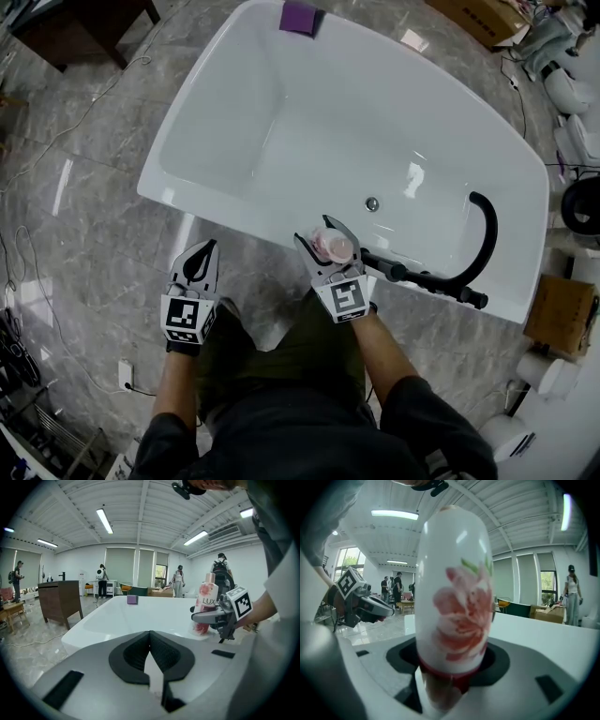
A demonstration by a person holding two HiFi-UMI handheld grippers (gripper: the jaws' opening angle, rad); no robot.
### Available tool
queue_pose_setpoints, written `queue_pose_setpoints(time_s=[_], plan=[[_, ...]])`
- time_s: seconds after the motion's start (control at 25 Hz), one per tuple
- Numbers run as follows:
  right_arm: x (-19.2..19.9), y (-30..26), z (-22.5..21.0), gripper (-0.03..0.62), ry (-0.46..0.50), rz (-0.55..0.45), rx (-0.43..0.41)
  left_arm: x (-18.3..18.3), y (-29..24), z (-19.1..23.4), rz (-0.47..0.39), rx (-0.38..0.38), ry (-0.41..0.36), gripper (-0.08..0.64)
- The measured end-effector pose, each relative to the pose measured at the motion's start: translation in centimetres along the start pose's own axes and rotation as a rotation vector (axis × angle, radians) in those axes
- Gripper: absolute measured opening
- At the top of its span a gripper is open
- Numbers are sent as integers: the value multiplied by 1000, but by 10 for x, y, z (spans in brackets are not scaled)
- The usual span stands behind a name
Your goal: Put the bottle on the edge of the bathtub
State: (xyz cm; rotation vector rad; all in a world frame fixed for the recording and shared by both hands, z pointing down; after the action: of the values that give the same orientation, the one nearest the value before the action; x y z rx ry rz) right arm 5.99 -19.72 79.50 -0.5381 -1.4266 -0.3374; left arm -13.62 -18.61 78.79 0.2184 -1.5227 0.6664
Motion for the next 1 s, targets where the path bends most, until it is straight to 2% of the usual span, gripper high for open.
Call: queue_pose_setpoints(time_s=[0.16,0.36,1.0], plan=[[-7,3,0,285,-21,-25,22,-2,6,3,8,-5,3,2],[-27,13,-3,288,-15,-50,24,-15,12,-2,12,-11,9,2],[-136,52,0,288,-17,-70,23,-118,51,-23,3,0,-3,2]])
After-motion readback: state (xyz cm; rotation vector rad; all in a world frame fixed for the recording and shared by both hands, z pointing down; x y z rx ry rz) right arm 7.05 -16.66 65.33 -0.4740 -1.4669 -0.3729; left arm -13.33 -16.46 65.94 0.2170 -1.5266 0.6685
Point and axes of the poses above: the fingertips, and each gripper's own axes: y backward along the fingers, z to its left, x out of its underside, the point moved 1 cm from there along y, backward along the fingers, and after that the axes turned 10 degrees about -z, right-handed, at the moved point
